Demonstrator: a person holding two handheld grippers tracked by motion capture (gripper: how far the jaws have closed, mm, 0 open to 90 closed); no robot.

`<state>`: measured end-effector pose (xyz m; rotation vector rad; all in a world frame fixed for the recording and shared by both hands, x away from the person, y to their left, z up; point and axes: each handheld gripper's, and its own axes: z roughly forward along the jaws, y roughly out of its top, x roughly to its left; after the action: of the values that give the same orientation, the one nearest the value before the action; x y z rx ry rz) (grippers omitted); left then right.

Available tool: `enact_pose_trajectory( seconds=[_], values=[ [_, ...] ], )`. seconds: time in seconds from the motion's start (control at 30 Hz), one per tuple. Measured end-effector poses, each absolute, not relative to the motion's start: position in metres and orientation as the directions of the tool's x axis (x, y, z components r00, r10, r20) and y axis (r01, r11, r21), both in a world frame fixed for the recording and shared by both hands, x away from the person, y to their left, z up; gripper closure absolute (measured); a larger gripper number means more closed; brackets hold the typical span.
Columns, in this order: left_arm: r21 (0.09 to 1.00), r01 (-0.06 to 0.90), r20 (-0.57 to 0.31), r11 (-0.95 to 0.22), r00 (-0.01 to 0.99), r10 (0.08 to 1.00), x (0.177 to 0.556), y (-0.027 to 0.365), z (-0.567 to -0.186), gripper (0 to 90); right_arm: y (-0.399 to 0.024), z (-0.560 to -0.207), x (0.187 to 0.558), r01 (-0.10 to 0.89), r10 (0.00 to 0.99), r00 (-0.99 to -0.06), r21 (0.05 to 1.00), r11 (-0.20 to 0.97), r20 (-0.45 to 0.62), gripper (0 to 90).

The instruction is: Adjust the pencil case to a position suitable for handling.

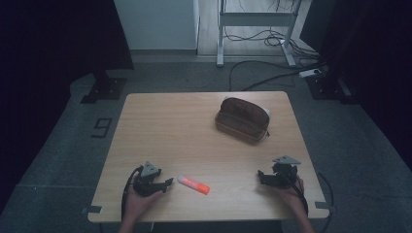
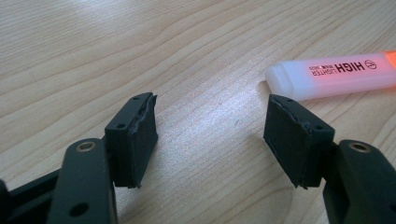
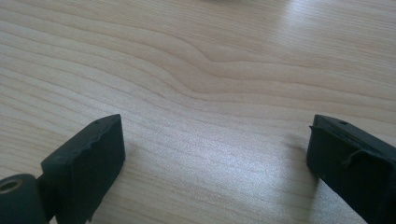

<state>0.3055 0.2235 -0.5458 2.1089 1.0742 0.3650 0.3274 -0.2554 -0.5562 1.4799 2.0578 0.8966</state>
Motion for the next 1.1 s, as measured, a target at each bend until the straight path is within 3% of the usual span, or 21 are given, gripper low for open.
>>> enact_pose_trajectory(
  seconds=[0.47, 0.6, 1.1],
  values=[
    [0.714, 0.575, -0.053, -0.399, 0.612, 0.789, 0.305, 0.222, -0.546, 34.3, -0.254, -0.554, 0.327, 0.659, 0.955, -0.297, 0.727, 0.193, 0.015, 9.5],
    [0.716, 0.578, -0.064, -0.390, 0.612, 0.789, 0.306, 0.223, -0.546, 34.3, -0.259, -0.552, 0.328, 0.656, 0.953, -0.296, 0.739, 0.153, 0.064, 12.3],
    [0.712, 0.575, -0.045, -0.402, 0.609, 0.792, 0.305, 0.220, -0.546, 34.4, -0.272, -0.532, 0.334, 0.566, 0.944, -0.311, 0.820, 0.087, 0.114, 14.7]
  ],
)
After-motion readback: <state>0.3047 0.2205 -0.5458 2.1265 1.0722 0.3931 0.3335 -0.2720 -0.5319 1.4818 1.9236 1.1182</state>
